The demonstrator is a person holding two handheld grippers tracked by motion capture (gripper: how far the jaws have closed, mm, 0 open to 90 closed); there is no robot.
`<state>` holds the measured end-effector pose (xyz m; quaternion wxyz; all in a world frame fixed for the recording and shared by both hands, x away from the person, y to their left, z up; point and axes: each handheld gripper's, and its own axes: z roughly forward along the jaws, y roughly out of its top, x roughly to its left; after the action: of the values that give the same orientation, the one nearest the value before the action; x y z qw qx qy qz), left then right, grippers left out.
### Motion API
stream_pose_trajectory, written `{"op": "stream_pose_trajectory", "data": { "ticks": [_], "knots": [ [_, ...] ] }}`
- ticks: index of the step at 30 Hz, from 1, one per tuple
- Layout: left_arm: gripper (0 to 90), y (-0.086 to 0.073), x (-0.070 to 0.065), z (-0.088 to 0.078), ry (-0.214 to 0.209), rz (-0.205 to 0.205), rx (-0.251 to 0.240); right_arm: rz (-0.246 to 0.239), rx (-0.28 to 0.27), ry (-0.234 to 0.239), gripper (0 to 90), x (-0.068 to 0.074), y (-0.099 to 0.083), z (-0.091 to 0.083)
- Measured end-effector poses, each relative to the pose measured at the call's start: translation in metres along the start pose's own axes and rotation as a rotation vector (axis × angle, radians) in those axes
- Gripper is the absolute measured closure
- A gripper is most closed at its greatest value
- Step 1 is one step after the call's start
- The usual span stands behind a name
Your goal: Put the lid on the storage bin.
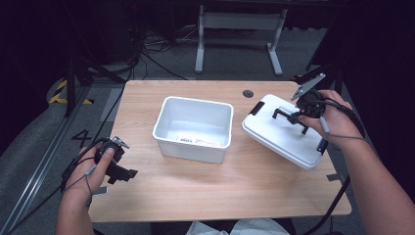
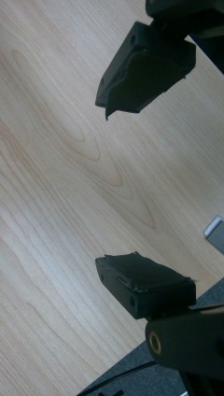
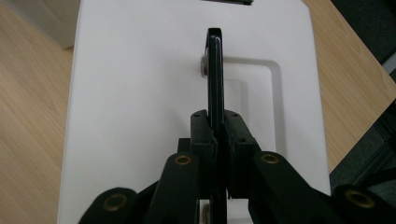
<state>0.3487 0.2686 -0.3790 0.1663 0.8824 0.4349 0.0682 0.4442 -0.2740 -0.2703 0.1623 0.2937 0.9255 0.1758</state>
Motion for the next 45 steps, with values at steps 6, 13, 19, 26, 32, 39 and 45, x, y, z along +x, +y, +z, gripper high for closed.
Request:
{"op": "stream_pose_trajectory", "data": {
  "ticks": [6,13,19,26,32,39,45],
  "knots": [
    [19.4,0.004,0.002,0.000,0.011,0.001,0.002,-0.034,-0.024,0.002,84.8,0.006,0.018,-0.011],
    [19.2,0.005,0.002,0.001,0.008,0.008,-0.003,-0.084,-0.052,0.007,84.9,0.013,0.041,-0.021],
    [19.2,0.003,0.002,0.001,0.009,0.008,0.001,-0.124,-0.075,0.017,84.9,0.020,0.061,-0.025],
    [19.3,0.001,0.003,-0.001,0.007,-0.005,-0.001,-0.180,-0.094,0.039,84.9,0.031,0.086,-0.026],
    [19.3,0.000,0.004,-0.001,0.004,-0.006,-0.006,-0.224,-0.111,0.060,84.9,0.040,0.108,-0.023],
    [19.1,-0.001,0.005,-0.002,-0.003,-0.006,-0.004,-0.272,-0.118,0.077,84.9,0.053,0.132,-0.017],
    [19.5,-0.002,0.006,-0.001,0.004,-0.013,-0.007,-0.322,-0.120,0.095,84.9,0.066,0.152,-0.009]
  ]
}}
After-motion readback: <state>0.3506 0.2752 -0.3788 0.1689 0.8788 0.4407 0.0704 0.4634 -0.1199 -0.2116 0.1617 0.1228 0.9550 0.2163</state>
